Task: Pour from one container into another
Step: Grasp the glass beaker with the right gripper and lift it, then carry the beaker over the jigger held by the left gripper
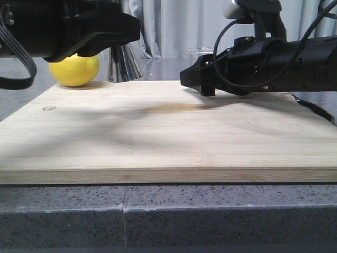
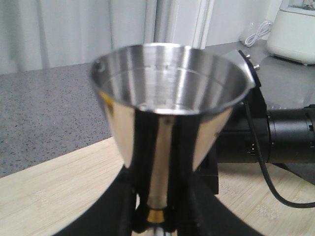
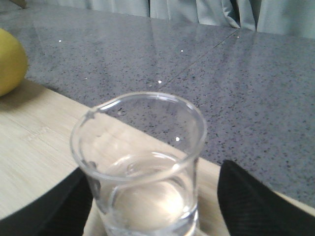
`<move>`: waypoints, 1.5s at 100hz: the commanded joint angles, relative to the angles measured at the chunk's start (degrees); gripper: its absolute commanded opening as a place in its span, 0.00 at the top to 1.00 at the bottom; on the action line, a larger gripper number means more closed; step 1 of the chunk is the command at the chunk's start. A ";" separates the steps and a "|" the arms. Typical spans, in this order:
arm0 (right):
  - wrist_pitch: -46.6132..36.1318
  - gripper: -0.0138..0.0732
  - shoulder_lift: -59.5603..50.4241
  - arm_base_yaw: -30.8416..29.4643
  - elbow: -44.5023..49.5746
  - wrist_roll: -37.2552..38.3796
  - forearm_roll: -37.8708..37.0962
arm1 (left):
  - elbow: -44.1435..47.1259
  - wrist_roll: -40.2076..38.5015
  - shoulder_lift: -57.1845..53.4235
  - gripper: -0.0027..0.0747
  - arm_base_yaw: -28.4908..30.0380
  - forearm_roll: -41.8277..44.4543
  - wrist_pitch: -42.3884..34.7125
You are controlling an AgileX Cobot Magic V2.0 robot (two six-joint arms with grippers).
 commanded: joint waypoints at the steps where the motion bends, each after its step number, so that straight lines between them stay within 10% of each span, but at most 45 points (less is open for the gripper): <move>1: -5.27 0.29 -1.95 0.01 -1.62 -0.04 0.24 | -1.74 -0.45 -1.91 0.99 -0.56 -0.47 -4.92; 56: -5.27 0.51 -1.95 0.01 -1.62 -0.04 0.24 | -1.74 -0.45 -1.91 0.99 -0.56 -0.47 -4.92; 113: -8.10 0.52 -5.75 0.06 -1.71 -0.04 -0.57 | -1.74 -0.45 -1.91 0.99 -0.56 -0.47 -4.92; 150: 9.88 0.52 -19.44 1.07 -5.36 -0.04 -7.97 | -1.74 -2.53 -1.91 0.99 -0.56 1.50 -3.34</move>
